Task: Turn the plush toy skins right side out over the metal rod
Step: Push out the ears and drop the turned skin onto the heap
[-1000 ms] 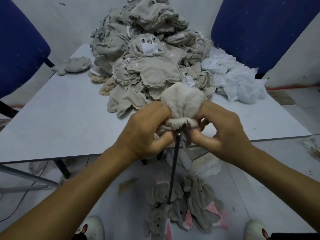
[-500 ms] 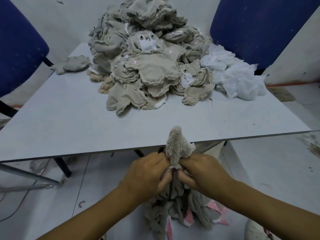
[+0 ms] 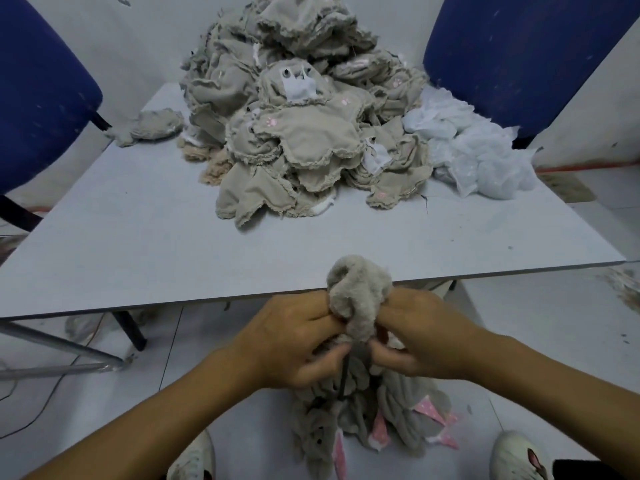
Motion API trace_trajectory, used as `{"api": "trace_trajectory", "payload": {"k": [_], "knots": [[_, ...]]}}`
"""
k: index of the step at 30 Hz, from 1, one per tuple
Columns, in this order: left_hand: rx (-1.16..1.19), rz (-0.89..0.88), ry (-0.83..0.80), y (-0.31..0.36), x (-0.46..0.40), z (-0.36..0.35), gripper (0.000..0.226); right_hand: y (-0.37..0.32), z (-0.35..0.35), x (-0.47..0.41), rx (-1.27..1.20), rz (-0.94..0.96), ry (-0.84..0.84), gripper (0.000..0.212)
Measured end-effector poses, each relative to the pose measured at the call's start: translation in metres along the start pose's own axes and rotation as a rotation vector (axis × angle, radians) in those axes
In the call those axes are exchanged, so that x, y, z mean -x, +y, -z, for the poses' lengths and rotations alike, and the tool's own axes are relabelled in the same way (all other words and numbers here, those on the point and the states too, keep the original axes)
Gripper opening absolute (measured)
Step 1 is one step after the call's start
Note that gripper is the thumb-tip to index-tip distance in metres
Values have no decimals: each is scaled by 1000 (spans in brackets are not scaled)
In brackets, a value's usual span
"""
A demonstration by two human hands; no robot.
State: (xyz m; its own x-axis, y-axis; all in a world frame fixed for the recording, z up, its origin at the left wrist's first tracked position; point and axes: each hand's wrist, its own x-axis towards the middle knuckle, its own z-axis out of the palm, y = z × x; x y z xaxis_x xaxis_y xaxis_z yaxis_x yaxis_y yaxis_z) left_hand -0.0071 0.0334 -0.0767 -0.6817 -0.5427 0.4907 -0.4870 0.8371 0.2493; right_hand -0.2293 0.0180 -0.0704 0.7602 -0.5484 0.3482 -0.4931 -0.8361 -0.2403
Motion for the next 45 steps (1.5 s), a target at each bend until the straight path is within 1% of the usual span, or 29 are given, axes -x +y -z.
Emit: {"api": "trace_trajectory", "payload": {"k": [2,4,6,8,9,11,13,14,16,17,19,20,22,24,25,26,28,32,34,36,38,40,41,43,45], "knots": [[45,-25,104,10,-12,12,15,-4,14,-6,-113,-25,149,14],[143,54,195,15,-30,29,19,-9,27,-17,-242,-169,331,24],[405,211,204,13,-48,51,22,-11,37,-34,-441,-329,441,32],[714,340,146,3,-62,71,16,-11,44,-54,-631,-427,499,34],[795,380,120,-2,-67,77,13,-10,46,-63,-692,-468,509,33],[871,444,105,-10,-71,82,13,-6,48,-77,-790,-512,503,27],[917,522,123,-17,-73,82,13,1,47,-86,-921,-527,437,27],[934,562,152,-21,-73,82,13,5,48,-89,-1020,-549,376,32],[934,660,264,-29,-76,80,14,14,48,-90,-1251,-597,230,36],[909,703,319,-33,-78,78,16,18,48,-88,-1342,-593,163,35],[830,765,392,-37,-83,72,21,24,48,-83,-1434,-508,75,26],[773,793,421,-39,-86,68,24,26,47,-81,-1432,-463,47,22],[548,847,453,-41,-89,56,27,26,42,-76,-1306,-423,12,24],[260,868,485,-41,-89,44,22,24,35,-74,-1122,-433,72,21],[181,864,508,-40,-90,38,20,23,32,-75,-1060,-439,129,20],[162,857,527,-41,-91,35,19,22,30,-75,-1017,-447,182,20],[236,848,515,-42,-95,34,18,24,31,-75,-946,-450,250,22],[595,821,367,-40,-99,38,15,29,35,-68,-801,-457,315,14],[690,776,322,-33,-98,34,16,31,34,-63,-782,-465,355,12],[702,710,321,-26,-99,30,19,32,34,-59,-798,-490,411,14],[670,637,315,-17,-100,29,20,31,35,-59,-855,-529,505,16],[542,549,282,-8,-100,27,22,32,38,-60,-868,-601,601,19],[471,520,269,-5,-101,26,22,33,39,-60,-859,-640,619,18],[419,508,247,-5,-102,28,22,33,36,-62,-872,-730,624,16],[477,527,171,-10,-101,32,25,34,30,-66,-904,-828,642,23]]}}
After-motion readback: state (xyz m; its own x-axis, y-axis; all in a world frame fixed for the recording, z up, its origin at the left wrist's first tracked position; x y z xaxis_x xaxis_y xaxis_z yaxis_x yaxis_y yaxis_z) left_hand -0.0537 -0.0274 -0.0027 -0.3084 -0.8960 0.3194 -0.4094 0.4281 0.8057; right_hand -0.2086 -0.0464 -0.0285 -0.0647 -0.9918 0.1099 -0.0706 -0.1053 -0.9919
